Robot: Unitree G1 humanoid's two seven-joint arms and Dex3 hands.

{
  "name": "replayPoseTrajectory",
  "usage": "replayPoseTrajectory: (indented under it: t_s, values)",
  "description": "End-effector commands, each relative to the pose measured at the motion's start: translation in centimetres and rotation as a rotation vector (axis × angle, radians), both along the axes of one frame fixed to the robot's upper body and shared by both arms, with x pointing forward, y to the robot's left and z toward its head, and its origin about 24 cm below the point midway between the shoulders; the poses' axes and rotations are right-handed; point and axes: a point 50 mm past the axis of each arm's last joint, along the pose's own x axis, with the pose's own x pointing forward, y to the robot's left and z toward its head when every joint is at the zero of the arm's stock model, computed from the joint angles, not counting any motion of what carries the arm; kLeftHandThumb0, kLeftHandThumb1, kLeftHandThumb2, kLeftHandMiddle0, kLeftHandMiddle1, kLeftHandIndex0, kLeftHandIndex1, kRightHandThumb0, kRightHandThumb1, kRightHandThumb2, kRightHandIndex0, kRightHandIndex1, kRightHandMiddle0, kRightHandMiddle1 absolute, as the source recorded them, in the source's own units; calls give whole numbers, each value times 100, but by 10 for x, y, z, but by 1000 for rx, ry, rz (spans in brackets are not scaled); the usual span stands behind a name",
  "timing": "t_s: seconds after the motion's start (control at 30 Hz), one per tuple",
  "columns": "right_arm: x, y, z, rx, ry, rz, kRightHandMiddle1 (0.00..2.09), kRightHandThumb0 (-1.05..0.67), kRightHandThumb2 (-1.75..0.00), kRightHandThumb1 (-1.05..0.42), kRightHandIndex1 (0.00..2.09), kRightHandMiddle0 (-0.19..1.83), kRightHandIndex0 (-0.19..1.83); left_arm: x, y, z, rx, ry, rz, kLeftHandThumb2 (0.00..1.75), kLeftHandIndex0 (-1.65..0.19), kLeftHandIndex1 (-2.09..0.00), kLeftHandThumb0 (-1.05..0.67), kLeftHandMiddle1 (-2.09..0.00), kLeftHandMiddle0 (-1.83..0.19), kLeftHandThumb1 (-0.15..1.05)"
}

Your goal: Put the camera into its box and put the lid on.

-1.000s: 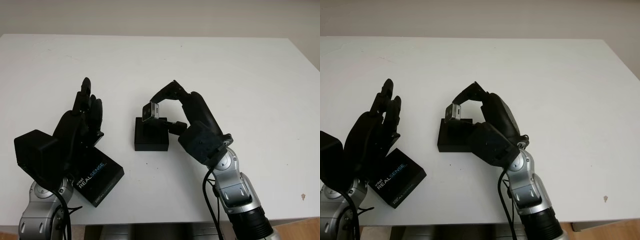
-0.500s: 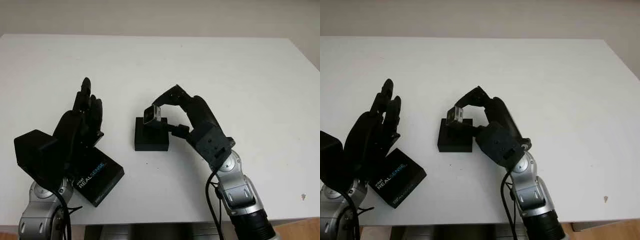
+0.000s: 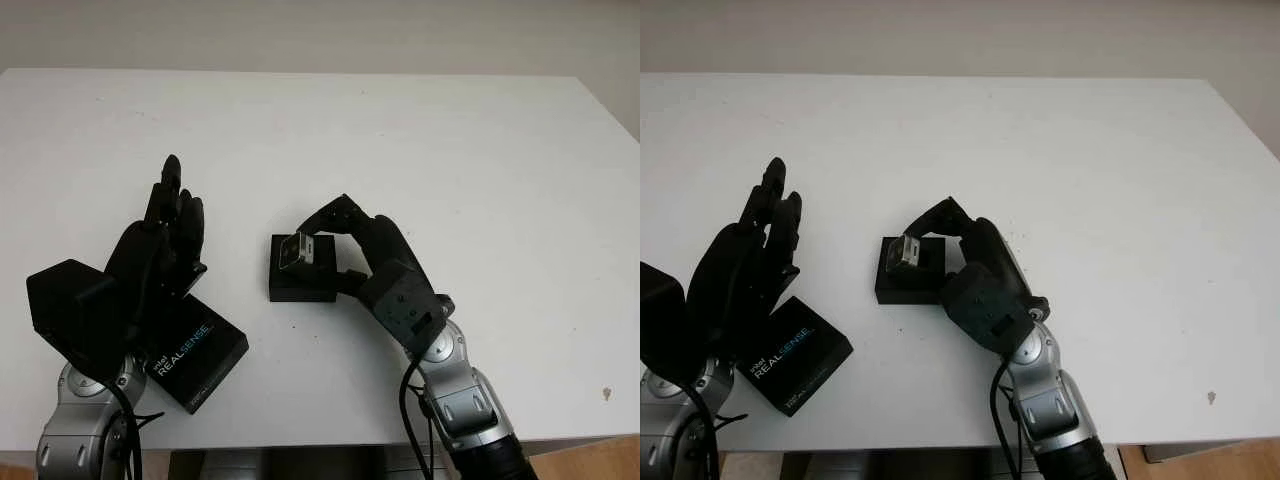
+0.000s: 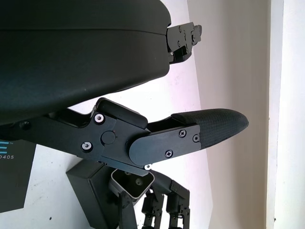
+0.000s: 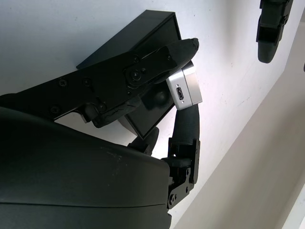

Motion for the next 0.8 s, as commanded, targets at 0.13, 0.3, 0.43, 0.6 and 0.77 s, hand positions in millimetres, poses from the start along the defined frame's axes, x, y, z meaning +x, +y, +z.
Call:
replayPoseTrajectory:
  t_s: [0.13, 0.3, 0.43, 0.6, 0.77]
  values:
    - [-1, 4, -6, 15, 18, 12, 167, -38, -5, -100, 86, 28, 12, -1, 0, 3, -1, -17, -8, 65, 19, 0, -79, -3, 19, 105]
    - [0, 6, -7, 25, 24, 15, 166, -38, -5, -99, 90, 28, 10, -1, 0, 3, 2, -19, -7, 65, 19, 0, -79, -3, 19, 105]
    - [1, 6, -8, 12, 23, 13, 166, -39, -5, -100, 91, 28, 9, -1, 0, 3, 4, -18, -4, 65, 19, 0, -79, -3, 19, 105]
    - [-1, 4, -10, -72, -24, 18, 164, -38, -6, -100, 90, 27, 8, -1, 1, 3, 5, -17, -6, 65, 19, 0, -79, -4, 19, 105]
    - [-5, 5, -9, -238, -133, 37, 150, -40, -5, -101, 75, 29, 12, -2, 2, 3, 5, -17, -4, 65, 19, 0, -79, -3, 19, 105]
